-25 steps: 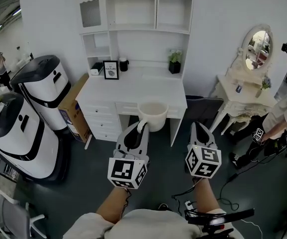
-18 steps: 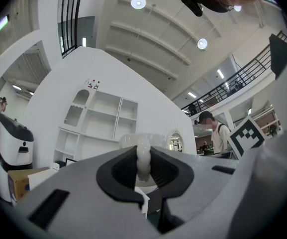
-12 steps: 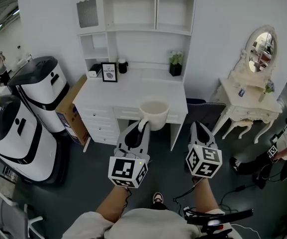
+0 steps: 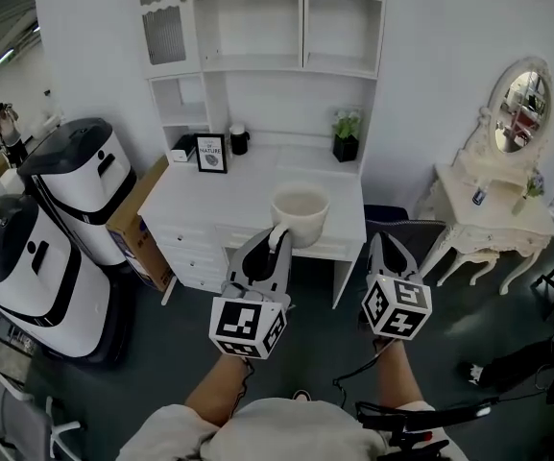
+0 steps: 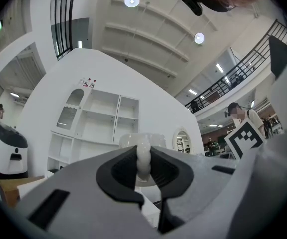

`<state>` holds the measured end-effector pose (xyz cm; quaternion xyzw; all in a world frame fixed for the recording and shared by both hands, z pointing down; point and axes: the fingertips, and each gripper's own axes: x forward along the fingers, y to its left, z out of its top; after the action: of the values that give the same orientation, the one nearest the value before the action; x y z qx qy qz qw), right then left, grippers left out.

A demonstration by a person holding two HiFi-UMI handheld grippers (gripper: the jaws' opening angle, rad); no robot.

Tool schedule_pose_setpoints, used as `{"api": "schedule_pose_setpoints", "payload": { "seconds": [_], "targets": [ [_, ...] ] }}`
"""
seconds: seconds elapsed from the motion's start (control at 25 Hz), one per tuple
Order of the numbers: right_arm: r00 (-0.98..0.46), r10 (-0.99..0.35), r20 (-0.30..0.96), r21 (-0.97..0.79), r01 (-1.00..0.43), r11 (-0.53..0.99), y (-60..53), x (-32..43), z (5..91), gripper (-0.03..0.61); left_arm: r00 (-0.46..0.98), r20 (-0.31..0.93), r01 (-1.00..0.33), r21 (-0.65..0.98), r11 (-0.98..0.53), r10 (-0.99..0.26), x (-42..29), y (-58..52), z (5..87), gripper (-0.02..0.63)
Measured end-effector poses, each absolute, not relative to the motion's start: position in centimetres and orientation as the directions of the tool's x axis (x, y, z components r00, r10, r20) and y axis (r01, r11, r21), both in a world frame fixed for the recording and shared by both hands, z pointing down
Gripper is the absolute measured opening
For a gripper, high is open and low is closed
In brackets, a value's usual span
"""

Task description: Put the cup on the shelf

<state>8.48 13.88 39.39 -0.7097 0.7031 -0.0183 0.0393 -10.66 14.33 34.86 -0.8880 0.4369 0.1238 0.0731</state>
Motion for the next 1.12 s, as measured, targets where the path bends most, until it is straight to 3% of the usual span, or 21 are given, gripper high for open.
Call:
{"api": "schedule_pose_setpoints", "payload": {
  "seconds": [0.6,1.12],
  "targets": [
    [-0.008,-1.000,-0.023,-0.092,-0.996,0.010,4.8,14.7,39.0,0.023,0.560,-0.307,-0.807,0.006,-0.590,-0.769,-5.2,5.4,33.8,0.048],
    [-0.056,-0.998,0.013,-0.101,-0.993,0.054,1.3,15.4,40.6,0.023,0.537,-0.288,-0.828,0.003,-0.561,-0.793,-4.4,2.2,34.7,0.048]
  ]
}}
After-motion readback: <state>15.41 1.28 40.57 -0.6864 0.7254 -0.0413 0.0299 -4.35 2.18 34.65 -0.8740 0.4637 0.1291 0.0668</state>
